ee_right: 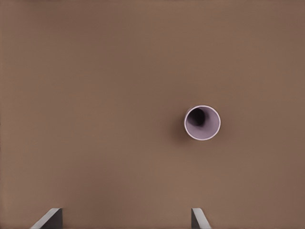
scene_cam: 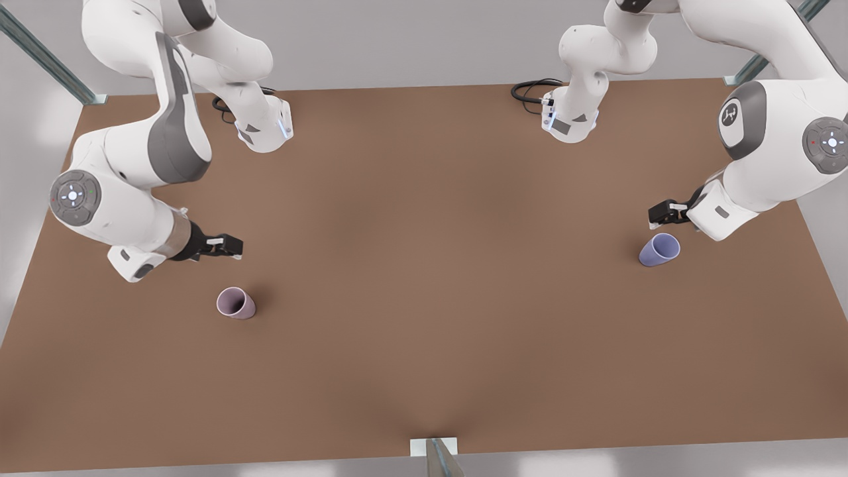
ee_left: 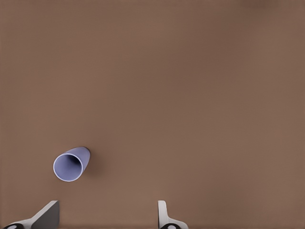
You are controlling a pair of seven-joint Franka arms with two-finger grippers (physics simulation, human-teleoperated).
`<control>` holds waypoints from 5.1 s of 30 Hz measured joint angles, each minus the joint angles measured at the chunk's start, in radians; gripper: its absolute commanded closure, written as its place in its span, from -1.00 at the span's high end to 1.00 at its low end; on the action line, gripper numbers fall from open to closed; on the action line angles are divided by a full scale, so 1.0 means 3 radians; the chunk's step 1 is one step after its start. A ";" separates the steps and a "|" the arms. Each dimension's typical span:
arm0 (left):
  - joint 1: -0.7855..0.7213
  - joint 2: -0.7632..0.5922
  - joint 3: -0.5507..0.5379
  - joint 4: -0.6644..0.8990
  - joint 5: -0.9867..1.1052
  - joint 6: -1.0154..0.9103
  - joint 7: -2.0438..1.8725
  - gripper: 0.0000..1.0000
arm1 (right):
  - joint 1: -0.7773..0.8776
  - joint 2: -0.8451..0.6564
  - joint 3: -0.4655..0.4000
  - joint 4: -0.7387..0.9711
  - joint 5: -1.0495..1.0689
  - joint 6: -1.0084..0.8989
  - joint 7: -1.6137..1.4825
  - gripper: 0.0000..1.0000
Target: Stack the cups, with the pink cup at the bottom and the purple cup at the top
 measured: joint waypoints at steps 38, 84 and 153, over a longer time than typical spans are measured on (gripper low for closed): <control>-0.0005 0.0132 -0.0083 -0.0051 0.0030 -0.0224 -0.0061 1.00 | -0.0763 0.1095 -0.0020 -0.0919 -0.0138 0.1742 -0.0418 1.00; 0.0817 0.0343 0.0095 -0.1608 0.0105 0.1238 0.0190 1.00 | 0.2330 0.2629 -0.0019 0.2120 -0.0283 0.1401 0.1796 -0.57; -0.0836 0.0820 -0.0555 -0.0199 0.0012 0.0724 -0.0386 -0.57 | 0.0170 -0.0236 -0.0344 -0.0500 -0.0237 0.0718 0.0769 1.00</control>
